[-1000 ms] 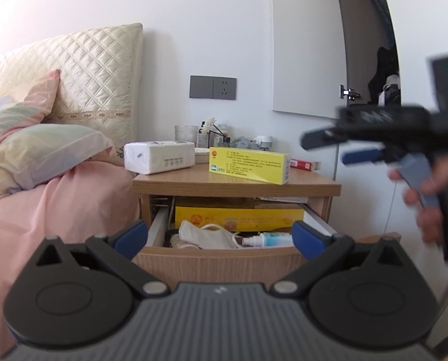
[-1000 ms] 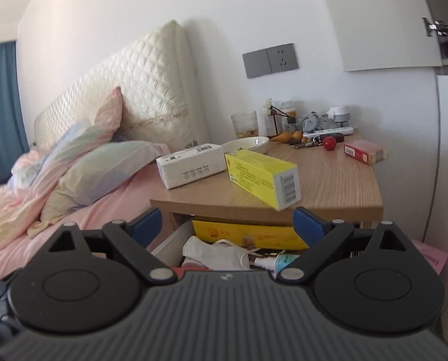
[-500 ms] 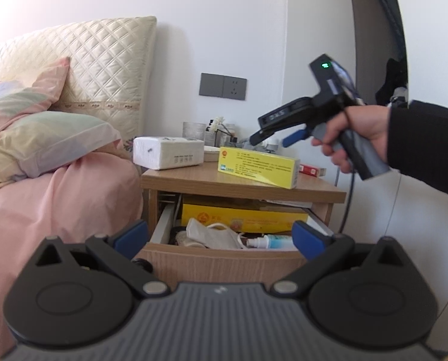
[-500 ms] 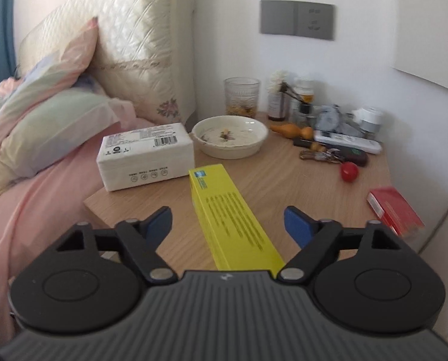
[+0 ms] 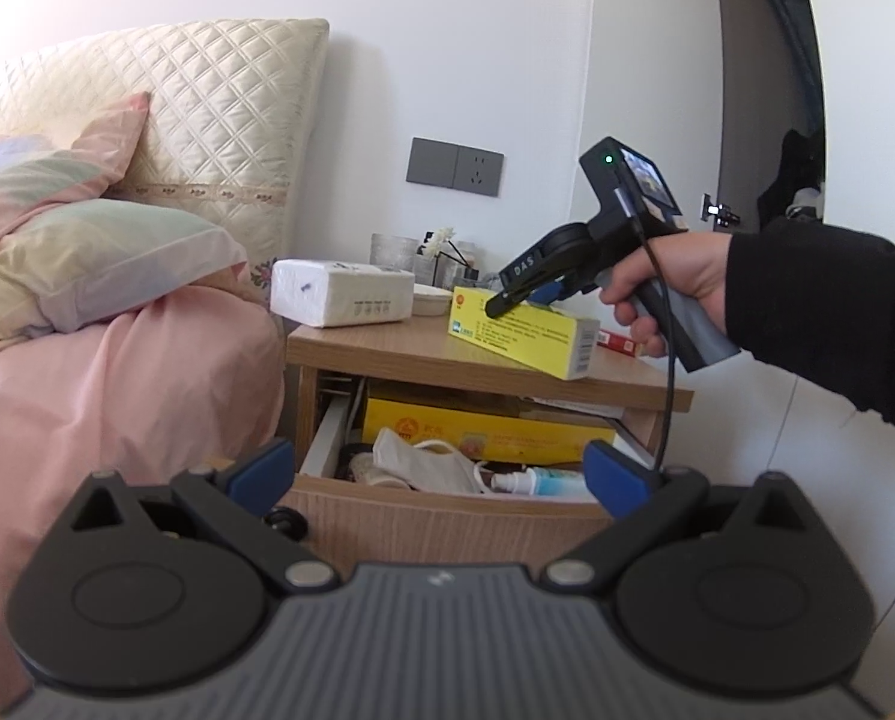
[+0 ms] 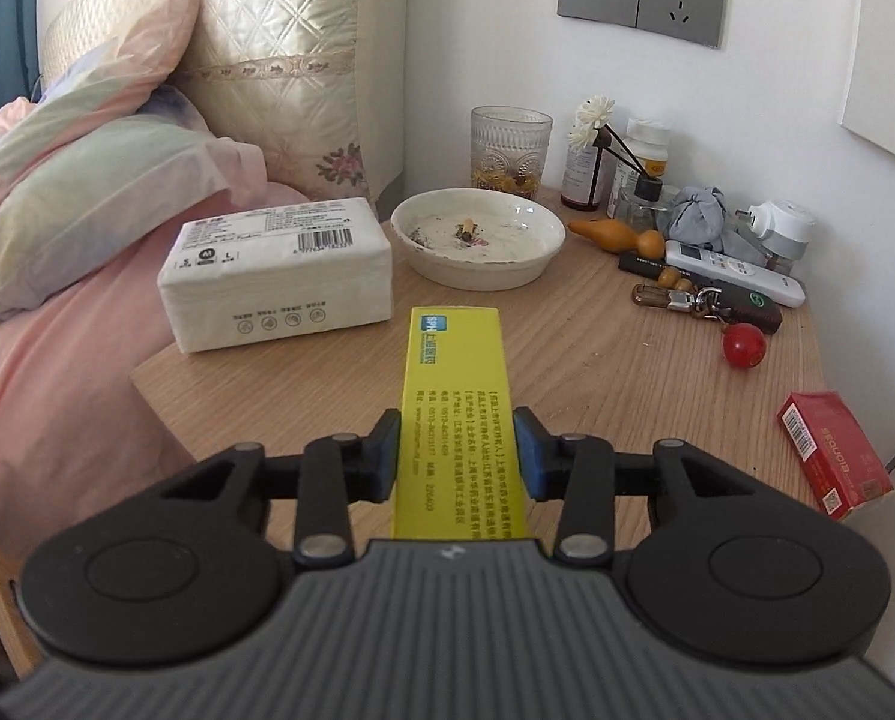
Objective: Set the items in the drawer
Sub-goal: 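Lift the yellow box with the right tool and carry it over the drawer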
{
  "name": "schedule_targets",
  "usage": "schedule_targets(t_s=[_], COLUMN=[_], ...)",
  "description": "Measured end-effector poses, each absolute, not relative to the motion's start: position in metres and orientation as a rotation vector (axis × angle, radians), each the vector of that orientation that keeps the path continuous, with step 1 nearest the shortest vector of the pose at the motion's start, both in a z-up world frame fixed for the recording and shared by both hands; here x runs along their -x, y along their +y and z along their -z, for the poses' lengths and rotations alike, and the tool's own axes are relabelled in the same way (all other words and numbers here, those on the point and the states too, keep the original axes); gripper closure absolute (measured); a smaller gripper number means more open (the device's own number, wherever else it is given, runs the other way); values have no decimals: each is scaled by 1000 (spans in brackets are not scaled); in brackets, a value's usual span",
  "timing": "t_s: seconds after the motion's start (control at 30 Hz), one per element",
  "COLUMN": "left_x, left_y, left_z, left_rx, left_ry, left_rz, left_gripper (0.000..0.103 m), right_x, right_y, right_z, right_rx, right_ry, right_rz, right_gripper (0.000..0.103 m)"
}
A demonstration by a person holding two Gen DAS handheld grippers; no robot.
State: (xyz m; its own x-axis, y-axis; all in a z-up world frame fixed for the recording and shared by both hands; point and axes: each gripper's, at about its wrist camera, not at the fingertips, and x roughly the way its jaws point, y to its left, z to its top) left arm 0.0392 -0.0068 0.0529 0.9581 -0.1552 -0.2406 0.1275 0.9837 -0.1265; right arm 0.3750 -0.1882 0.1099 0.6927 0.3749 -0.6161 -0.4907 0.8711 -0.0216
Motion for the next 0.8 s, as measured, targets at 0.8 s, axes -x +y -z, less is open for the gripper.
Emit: schedule_targets(t_s=[0.8], left_x=[-31], left_y=[-15], left_z=[-54], left_rx=[75], left_ry=[225], left_rz=[144], left_gripper=[0], right_x=[-267], right_y=[-179], right_z=[-95], right_rx=[354], right_ry=[759], right_rz=[-726], right_gripper=[60])
